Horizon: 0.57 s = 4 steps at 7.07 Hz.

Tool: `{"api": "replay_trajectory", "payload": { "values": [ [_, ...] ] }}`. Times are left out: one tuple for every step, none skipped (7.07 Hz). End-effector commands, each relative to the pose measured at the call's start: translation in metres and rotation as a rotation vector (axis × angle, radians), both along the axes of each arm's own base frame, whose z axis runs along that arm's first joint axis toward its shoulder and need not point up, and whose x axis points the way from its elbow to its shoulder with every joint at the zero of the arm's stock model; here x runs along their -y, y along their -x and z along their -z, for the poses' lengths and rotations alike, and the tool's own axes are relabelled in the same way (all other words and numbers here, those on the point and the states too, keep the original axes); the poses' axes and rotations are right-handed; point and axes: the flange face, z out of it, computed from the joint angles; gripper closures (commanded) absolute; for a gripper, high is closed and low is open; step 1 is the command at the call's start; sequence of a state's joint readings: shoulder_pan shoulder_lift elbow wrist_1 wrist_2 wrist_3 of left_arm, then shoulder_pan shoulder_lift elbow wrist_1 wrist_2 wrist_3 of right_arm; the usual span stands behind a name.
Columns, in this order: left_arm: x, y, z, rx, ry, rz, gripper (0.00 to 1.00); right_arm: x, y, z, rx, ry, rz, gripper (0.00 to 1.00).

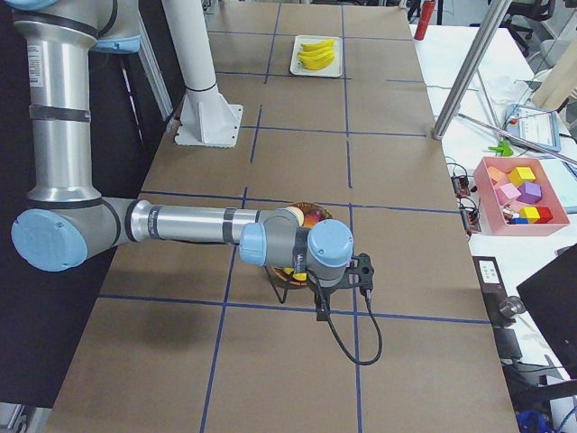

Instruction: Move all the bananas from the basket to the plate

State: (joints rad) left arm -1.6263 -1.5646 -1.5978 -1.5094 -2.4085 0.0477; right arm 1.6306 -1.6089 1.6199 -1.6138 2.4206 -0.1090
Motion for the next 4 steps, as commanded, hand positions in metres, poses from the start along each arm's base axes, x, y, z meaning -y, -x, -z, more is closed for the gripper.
{"api": "replay_trajectory", "payload": {
  "values": [
    [0.0000,-0.0001,-0.0005,0.000,0.001,0.000,0.00,0.0014,-0.0001,0.0013,0.000,-0.002,-0.001,0.00],
    [0.0000,-0.0001,-0.0005,0.000,0.002,0.001,0.00,0.0014,-0.0001,0.0013,0.000,-0.002,-0.001,0.00],
    [0.0010,-0.0001,0.0019,0.000,-0.004,0.001,0.00,0.0013,-0.0001,0.0006,0.000,0.000,-0.001,0.00],
    [0.0010,-0.0002,0.0026,-0.001,-0.003,0.002,0.00,0.0014,0.0000,0.0014,0.001,-0.002,-0.001,0.00]
  ]
}}
